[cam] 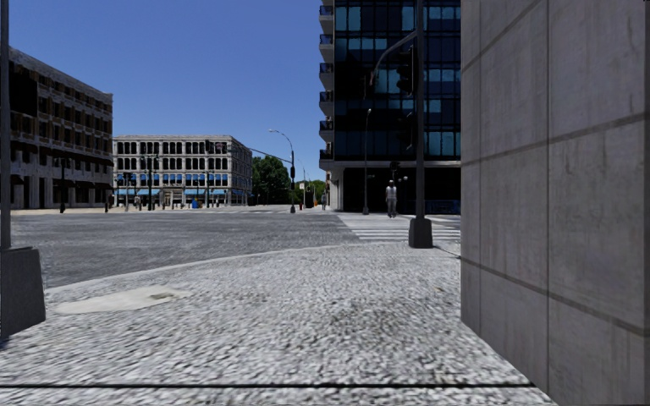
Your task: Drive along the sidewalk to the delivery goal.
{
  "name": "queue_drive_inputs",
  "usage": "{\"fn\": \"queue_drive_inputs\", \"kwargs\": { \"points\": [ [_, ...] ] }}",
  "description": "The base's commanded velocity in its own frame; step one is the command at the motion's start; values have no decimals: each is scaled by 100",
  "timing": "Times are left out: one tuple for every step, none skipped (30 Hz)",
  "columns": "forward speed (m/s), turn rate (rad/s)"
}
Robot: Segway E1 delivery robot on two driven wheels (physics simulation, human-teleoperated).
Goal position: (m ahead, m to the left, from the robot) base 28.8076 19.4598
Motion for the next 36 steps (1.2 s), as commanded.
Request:
{"fn": "queue_drive_inputs", "kwargs": {
  "points": [
    [200, -5],
    [200, -8],
    [200, -9],
    [200, -9],
    [200, -9],
    [200, -9],
    [200, -10],
    [200, -16],
    [200, -20],
    [200, -20],
    [200, -22],
    [200, -23],
    [200, -23],
    [200, -23],
    [200, -23],
    [200, -23],
    [200, -23],
    [200, -24],
    [200, -24],
    [200, -26],
    [200, -26],
    [200, -27],
    [200, -31],
    [200, -31],
    [200, -35],
    [200, -36],
    [200, -37],
    [200, -37],
    [200, -37],
    [200, -37],
    [200, -37],
    [200, -37],
    [200, -37],
    [200, -39],
    [200, -39],
    [200, -39]
  ]
}}
